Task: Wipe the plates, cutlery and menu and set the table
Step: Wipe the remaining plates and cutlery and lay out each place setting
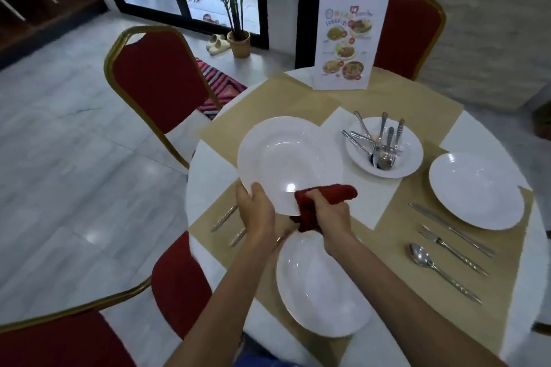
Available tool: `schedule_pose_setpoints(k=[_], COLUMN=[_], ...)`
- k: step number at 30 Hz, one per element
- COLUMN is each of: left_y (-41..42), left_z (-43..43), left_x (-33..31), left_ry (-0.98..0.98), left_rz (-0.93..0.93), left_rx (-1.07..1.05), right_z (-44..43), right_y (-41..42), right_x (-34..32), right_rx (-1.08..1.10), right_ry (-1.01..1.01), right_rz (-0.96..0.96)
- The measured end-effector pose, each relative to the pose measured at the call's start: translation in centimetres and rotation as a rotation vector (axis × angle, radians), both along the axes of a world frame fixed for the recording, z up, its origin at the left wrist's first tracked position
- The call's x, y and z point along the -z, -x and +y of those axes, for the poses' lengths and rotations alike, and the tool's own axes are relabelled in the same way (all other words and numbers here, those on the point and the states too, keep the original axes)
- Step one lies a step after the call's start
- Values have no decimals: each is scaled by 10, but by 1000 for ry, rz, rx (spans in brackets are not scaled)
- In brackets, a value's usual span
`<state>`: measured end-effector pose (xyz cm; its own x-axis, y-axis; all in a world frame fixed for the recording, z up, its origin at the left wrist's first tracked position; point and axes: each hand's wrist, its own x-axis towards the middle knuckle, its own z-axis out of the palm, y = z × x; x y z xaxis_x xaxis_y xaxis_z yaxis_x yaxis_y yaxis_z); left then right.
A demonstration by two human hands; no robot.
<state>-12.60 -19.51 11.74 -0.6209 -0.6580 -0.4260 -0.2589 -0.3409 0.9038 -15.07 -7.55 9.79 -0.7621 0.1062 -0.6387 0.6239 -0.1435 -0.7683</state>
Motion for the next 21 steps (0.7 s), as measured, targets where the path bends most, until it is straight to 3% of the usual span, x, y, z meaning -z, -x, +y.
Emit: schedule_pose_setpoints(k=[5,12,21], left_y=[44,114,174], left_z=[-89,-186,-233], left_x=[30,61,128], left_ry=[-95,32,98], left_rz=[-57,-210,-363], left_rx=[246,411,270], right_z=[-15,-70,-128], right_y=[89,188,235], right_x=[19,44,69], right_rx=[-173,-283,-295], right_ry=[-231,-334,-319], right_rz=[71,68,-15])
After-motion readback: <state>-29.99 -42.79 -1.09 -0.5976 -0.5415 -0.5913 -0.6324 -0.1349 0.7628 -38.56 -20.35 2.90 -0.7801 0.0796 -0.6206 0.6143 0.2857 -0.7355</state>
